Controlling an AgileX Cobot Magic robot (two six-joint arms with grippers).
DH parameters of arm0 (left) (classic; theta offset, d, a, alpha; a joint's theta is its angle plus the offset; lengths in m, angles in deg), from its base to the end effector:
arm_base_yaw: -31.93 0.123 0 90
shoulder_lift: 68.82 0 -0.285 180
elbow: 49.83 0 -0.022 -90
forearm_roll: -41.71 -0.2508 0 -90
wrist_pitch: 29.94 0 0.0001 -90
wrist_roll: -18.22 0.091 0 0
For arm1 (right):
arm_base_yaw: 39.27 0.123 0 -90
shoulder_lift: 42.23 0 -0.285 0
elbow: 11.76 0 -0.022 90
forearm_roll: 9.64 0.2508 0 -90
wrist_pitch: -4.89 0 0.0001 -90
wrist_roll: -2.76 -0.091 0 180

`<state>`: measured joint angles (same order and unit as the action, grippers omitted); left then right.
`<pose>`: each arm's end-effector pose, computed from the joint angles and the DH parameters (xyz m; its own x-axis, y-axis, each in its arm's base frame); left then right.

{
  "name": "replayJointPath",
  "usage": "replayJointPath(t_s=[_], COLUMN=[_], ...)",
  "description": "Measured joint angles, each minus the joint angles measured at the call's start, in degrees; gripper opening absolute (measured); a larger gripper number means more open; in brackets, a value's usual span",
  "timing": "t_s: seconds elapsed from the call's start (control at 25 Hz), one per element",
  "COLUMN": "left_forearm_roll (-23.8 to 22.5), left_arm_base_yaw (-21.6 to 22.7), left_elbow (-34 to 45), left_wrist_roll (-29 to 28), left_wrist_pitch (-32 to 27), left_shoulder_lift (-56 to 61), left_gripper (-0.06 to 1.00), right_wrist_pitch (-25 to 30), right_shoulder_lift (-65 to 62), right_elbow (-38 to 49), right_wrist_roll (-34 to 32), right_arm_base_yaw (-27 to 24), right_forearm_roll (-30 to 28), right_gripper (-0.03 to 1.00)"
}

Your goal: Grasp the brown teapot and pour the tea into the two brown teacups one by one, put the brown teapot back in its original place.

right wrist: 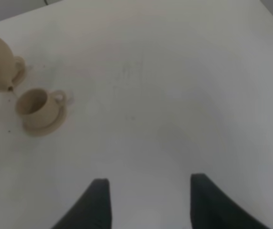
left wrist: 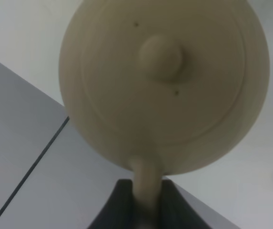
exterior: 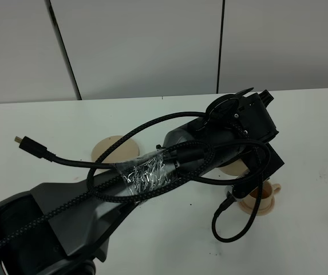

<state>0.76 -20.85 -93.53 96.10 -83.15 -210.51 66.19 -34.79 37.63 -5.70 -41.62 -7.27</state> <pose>0.3534 -0.3862 0.2245 0.5988 0.5687 0.5639 0.3384 -0.8178 0.4654 -0.0044 0.0035 0.2726 -0.4627 0.1858 -0.8669 0.0874 0.9826 0.1639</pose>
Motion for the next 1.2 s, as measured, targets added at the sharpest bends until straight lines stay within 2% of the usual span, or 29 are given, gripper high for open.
replayJointPath(t_s=[1.2], left_forearm_roll=[0.0], left_arm_base_yaw=[-0.6], left_elbow=[0.0], left_wrist_roll=[1.9], left_wrist_pitch=[0.4], left_shoulder_lift=[0.0], left_gripper=[0.17], right_wrist_pitch=[0.0], right_shoulder_lift=[0.0], right_elbow=[0.0], right_wrist_roll=[0.0], right_arm_base_yaw=[0.0], right_forearm_roll=[0.0], right_gripper=[0.38])
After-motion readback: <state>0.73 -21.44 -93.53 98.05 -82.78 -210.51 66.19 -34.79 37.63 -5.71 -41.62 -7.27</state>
